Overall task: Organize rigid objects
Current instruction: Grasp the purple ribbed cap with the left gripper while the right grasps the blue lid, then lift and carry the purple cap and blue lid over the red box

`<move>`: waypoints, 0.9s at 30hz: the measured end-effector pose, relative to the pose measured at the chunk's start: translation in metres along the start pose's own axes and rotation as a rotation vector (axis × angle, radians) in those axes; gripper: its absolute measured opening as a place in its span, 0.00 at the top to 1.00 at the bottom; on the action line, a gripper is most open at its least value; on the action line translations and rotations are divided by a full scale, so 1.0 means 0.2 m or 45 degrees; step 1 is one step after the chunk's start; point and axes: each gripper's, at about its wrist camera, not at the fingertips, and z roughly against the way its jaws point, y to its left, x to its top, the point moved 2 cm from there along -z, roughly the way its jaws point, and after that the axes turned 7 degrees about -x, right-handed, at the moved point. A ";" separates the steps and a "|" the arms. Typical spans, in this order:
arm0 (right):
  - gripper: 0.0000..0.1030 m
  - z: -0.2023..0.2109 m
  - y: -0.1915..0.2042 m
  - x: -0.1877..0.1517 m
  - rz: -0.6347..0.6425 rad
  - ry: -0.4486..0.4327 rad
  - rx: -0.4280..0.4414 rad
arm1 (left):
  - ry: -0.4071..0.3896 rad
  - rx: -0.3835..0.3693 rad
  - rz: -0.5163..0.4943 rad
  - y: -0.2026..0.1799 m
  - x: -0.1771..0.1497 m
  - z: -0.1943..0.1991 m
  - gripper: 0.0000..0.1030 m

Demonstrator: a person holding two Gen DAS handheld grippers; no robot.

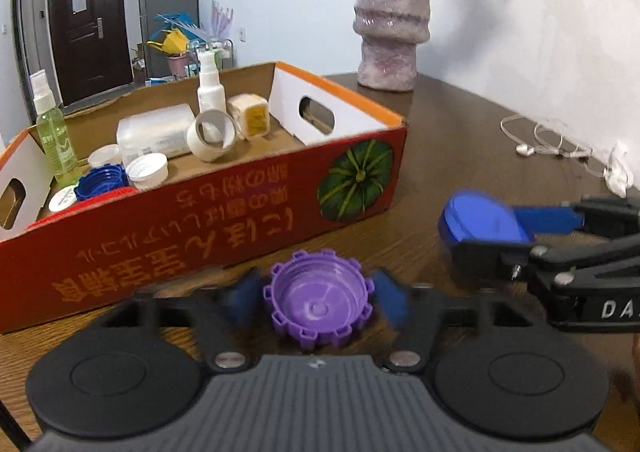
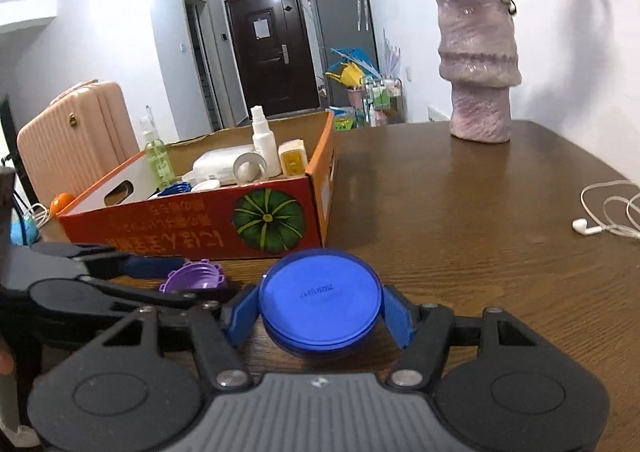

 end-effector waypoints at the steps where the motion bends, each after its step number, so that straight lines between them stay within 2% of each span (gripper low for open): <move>1: 0.37 0.00 0.01 0.00 0.013 -0.007 -0.002 | -0.006 0.014 -0.009 0.00 0.00 0.01 0.47; 5: 0.37 0.02 0.04 0.00 0.034 -0.028 0.002 | -0.069 0.072 0.034 -0.01 -0.02 0.16 0.47; 9: 0.37 0.07 0.11 -0.02 0.117 -0.063 -0.009 | -0.119 0.176 0.091 -0.03 -0.12 0.44 0.47; 13: 0.37 0.21 0.23 -0.06 0.192 -0.106 -0.021 | -0.203 0.205 0.166 -0.03 -0.28 0.78 0.47; 17: 0.37 0.39 0.35 -0.17 0.223 -0.100 0.054 | -0.225 0.342 0.158 -0.03 -0.43 1.05 0.47; 22: 0.37 0.61 0.48 -0.36 0.253 -0.061 0.122 | -0.296 0.348 0.254 -0.04 -0.62 1.37 0.47; 27: 0.37 0.83 0.60 -0.49 0.295 -0.073 0.177 | -0.319 0.333 0.271 -0.11 -0.77 1.52 0.47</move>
